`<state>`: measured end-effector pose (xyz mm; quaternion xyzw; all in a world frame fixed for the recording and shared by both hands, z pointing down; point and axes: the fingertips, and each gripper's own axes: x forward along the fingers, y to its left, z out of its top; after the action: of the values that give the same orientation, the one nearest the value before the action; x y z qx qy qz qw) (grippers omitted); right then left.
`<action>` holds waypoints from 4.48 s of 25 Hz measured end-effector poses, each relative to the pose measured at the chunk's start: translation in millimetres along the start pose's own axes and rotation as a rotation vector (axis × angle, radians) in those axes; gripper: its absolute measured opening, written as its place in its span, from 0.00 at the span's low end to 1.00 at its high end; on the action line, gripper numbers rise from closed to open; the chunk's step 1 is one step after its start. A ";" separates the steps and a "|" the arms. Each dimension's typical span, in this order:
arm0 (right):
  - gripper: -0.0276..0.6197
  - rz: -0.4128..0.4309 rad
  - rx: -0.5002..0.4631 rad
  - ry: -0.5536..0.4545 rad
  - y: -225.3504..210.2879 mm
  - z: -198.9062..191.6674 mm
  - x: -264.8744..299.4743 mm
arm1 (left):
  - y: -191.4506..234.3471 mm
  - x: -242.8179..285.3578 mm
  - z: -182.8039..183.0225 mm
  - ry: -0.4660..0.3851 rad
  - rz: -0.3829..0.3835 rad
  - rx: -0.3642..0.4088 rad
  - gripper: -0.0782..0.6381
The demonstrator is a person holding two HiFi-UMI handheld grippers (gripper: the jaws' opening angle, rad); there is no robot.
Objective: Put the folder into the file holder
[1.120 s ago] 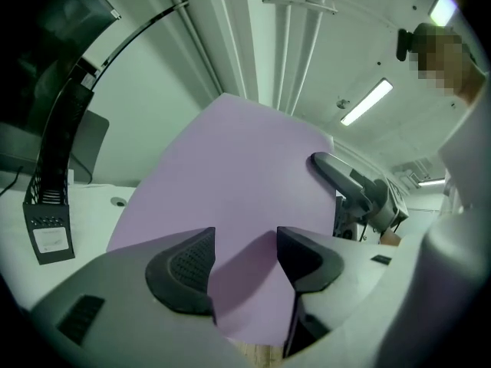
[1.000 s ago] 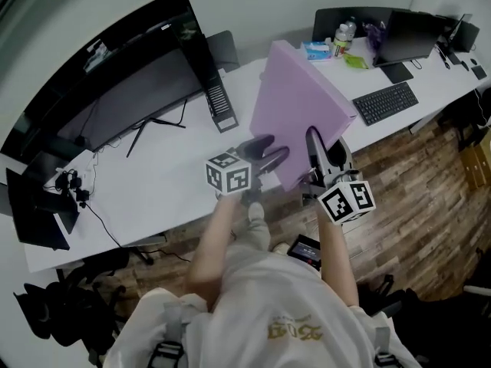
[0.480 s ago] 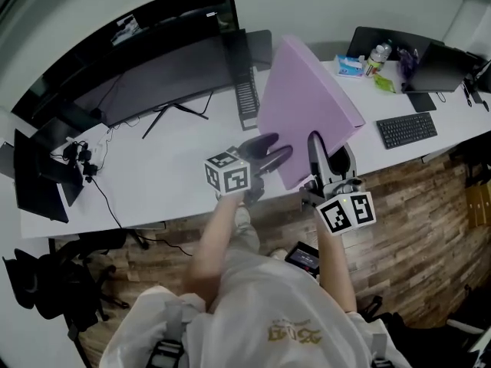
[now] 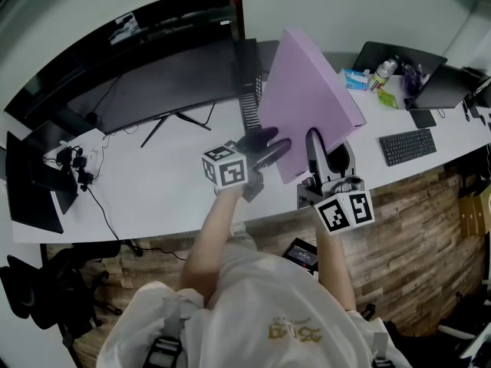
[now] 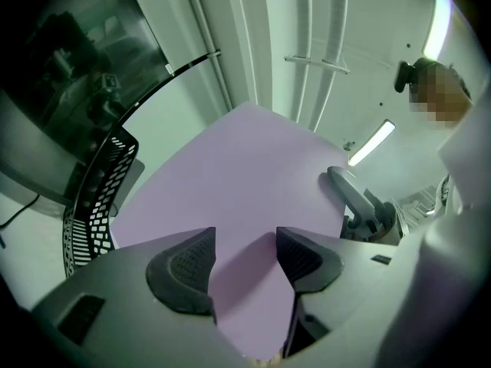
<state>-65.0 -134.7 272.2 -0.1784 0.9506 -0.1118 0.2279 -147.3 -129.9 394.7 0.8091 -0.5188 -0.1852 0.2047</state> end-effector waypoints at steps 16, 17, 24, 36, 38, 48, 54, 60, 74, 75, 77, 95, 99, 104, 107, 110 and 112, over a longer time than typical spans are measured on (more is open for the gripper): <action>0.37 -0.001 -0.026 0.034 6.2 -42.0 78.3 | 81.3 -7.3 52.4 -0.096 0.006 -0.091 0.44; 0.37 0.001 -0.031 0.040 7.1 -45.1 81.8 | 86.2 -8.1 55.2 -0.108 0.011 -0.098 0.43; 0.37 -0.006 -0.037 0.061 2.9 -59.7 105.1 | 113.8 -7.9 69.3 -0.145 0.023 -0.127 0.42; 0.37 -0.017 -0.076 0.122 -5.0 -99.9 134.2 | 162.8 -12.8 76.2 -0.201 0.060 -0.208 0.38; 0.37 -0.018 -0.086 0.137 -7.6 -106.4 137.5 | 168.8 -10.6 73.5 -0.194 0.064 -0.215 0.36; 0.38 -0.019 -0.094 0.175 -11.2 -126.1 161.1 | 195.0 -11.6 76.1 -0.244 0.062 -0.292 0.34; 0.38 -0.017 -0.111 0.168 -15.9 -133.8 172.2 | 209.6 -7.6 77.7 -0.283 0.046 -0.328 0.32; 0.38 -0.016 -0.123 0.204 -21.5 -146.8 174.7 | 216.1 -4.6 71.2 -0.272 0.055 -0.353 0.28; 0.38 -0.018 -0.116 0.294 -39.7 -187.2 177.2 | 247.7 -5.7 40.4 -0.182 0.120 -0.399 0.28; 0.38 -0.022 -0.113 0.305 -42.0 -190.9 176.7 | 249.9 -5.3 37.0 -0.175 0.124 -0.406 0.28; 0.38 -0.032 -0.109 0.327 -47.0 -198.0 176.2 | 254.2 -3.6 30.6 -0.160 0.133 -0.418 0.27; 0.39 -0.038 -0.165 0.430 -59.3 -238.9 171.6 | 277.9 -4.5 7.6 -0.090 0.159 -0.450 0.24; 0.39 -0.035 -0.195 0.481 -58.1 -252.2 166.0 | 282.0 -6.5 11.6 -0.124 0.160 -0.460 0.25; 0.39 -0.034 -0.219 0.506 -54.7 -258.5 163.9 | 283.3 -8.4 10.4 -0.121 0.170 -0.454 0.25; 0.39 -0.041 -0.228 0.512 -55.6 -259.3 160.7 | 282.6 -9.9 10.4 -0.124 0.165 -0.454 0.28; 0.39 -0.052 -0.236 0.518 -56.5 -259.4 159.5 | 279.4 -9.6 14.2 -0.130 0.160 -0.450 0.33; 0.39 -0.059 -0.235 0.518 -57.1 -258.5 157.6 | 277.3 -9.5 15.5 -0.130 0.163 -0.445 0.35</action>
<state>-302.1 -214.3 452.2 -0.1966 0.9780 -0.0495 -0.0481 -370.8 -228.2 527.6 0.6858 -0.5410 -0.3294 0.3584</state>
